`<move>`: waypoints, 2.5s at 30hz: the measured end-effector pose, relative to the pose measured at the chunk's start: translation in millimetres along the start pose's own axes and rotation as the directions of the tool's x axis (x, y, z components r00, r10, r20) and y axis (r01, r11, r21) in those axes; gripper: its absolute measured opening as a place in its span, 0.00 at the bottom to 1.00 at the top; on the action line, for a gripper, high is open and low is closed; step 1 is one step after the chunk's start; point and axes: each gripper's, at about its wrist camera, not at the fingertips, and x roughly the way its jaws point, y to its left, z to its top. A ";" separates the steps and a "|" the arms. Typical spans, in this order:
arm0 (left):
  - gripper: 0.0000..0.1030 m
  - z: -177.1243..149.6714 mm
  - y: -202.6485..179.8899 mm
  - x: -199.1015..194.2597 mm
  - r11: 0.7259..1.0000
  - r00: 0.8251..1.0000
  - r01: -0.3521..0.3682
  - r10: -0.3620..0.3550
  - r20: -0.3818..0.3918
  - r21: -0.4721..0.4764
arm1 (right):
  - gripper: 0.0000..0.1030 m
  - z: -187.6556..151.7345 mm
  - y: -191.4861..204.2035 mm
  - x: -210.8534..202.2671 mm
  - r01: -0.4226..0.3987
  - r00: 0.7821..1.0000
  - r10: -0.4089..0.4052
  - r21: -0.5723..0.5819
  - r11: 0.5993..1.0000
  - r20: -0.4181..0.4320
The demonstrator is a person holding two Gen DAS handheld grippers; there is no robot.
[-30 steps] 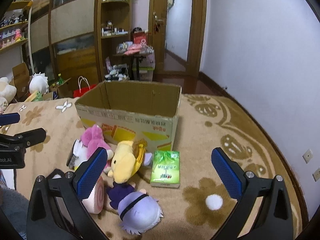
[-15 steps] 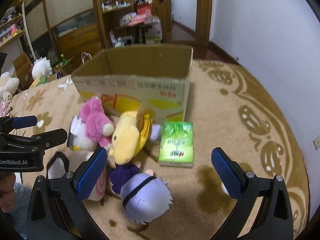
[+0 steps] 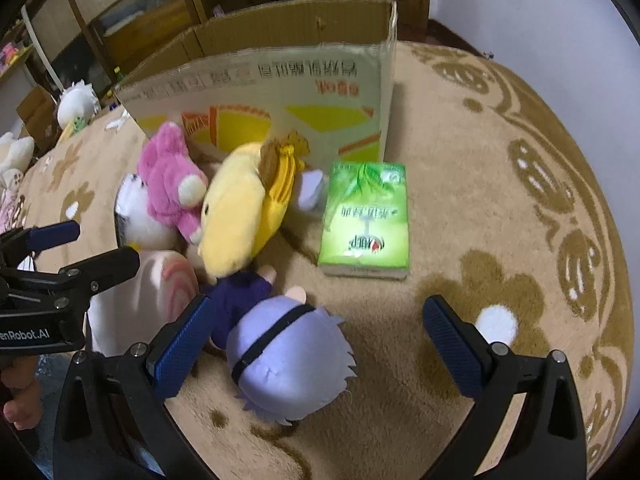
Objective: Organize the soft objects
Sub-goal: 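Grasp the pink-white roll cushion with left tool while right tool grasps purple plush, then lift both held plushes and carry them over the cardboard box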
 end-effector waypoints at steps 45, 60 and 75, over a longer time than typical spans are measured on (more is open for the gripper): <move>0.47 -12.1 -16.1 40.6 0.981 0.961 0.184 -0.194 -0.198 -0.065 | 0.85 -5.5 47.2 45.6 -0.024 0.986 -0.002 -0.152 0.988 -0.164; 0.31 -20.2 -10.5 6.9 0.996 0.994 0.084 -0.084 -0.069 -0.013 | 0.63 -5.0 72.7 18.5 -0.007 0.999 -0.002 -0.177 0.984 -0.049; 0.31 -28.1 2.0 -61.5 1.000 0.980 0.004 -0.001 0.198 -0.016 | 0.63 -15.0 35.9 -65.0 -0.041 0.974 0.072 -0.142 0.989 0.216</move>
